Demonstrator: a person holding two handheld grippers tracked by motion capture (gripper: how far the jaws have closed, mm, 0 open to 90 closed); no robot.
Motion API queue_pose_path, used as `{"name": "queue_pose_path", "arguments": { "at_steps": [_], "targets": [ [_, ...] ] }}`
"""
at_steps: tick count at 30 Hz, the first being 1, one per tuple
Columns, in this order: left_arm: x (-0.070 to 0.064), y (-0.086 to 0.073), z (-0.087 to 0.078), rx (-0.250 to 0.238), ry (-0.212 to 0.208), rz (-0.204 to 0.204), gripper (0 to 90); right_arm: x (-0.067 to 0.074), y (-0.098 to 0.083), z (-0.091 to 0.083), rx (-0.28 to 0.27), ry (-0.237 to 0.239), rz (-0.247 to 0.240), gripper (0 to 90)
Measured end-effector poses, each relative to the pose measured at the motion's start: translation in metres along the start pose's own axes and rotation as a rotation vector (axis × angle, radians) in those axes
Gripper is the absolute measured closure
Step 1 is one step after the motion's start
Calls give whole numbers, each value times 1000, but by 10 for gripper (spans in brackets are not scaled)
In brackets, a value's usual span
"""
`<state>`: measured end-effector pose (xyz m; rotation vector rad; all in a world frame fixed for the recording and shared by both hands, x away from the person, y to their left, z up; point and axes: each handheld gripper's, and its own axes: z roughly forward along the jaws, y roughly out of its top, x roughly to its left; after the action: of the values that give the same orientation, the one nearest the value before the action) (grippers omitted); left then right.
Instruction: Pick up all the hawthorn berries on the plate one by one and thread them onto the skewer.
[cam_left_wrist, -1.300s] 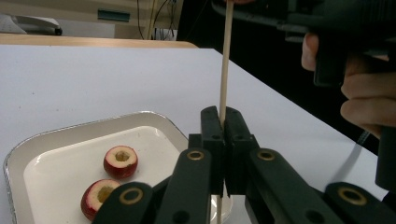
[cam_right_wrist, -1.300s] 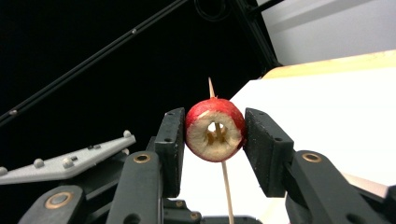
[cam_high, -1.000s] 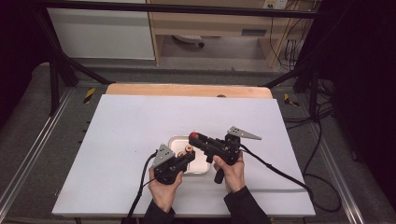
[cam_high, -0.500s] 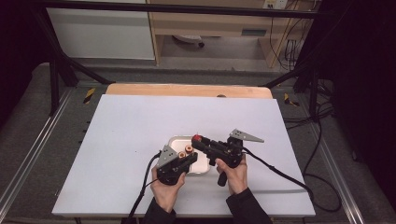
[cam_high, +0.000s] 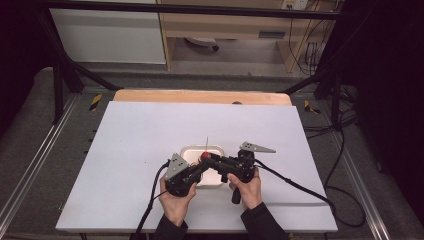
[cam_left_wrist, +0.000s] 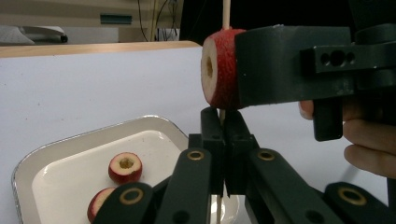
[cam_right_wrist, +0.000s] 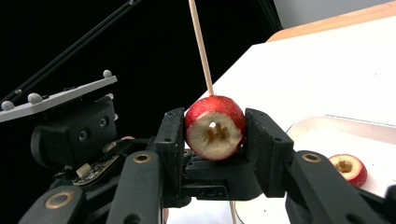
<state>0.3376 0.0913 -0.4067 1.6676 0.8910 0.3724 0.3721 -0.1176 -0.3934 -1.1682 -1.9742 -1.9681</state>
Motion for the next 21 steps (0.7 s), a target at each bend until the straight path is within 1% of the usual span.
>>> {"name": "queue_pose_path", "arguments": {
  "at_steps": [2, 3, 5, 6, 7, 8, 10, 13, 17, 19, 21],
  "targets": [
    [1, -2, 2, 7, -10, -10, 891, 0, -1, 0, 7, -18, -6, 598],
    [2, -2, 1, 8, -15, -11, 891, -1, -1, 0, 11, -26, -18, 594],
    [3, -2, -1, 8, -8, 4, 890, 0, 0, -1, -1, -42, -44, 499],
    [5, -2, -2, 11, -11, 2, 890, 0, 2, -2, -3, -46, -51, 451],
    [6, -2, -4, 9, -9, 4, 890, 0, 3, -4, -3, -50, -63, 418],
    [8, -2, -5, 11, -2, 9, 890, 0, 4, -5, 2, -64, -84, 380],
    [12, -4, -9, 20, 1, 13, 890, 0, 6, -8, 18, -98, -125, 315],
    [19, -7, -16, 36, 14, 24, 889, -2, 8, -12, 43, -129, -175, 236],
    [30, -12, -26, 57, 25, 23, 889, -4, 13, -16, 82, -152, -231, 160],
    [32, -12, -30, 61, 29, 24, 889, -6, 15, -17, 101, -168, -254, 133],
    [34, -13, -34, 71, 39, 38, 888, -8, 17, -18, 124, -183, -273, 116]
  ]
}}
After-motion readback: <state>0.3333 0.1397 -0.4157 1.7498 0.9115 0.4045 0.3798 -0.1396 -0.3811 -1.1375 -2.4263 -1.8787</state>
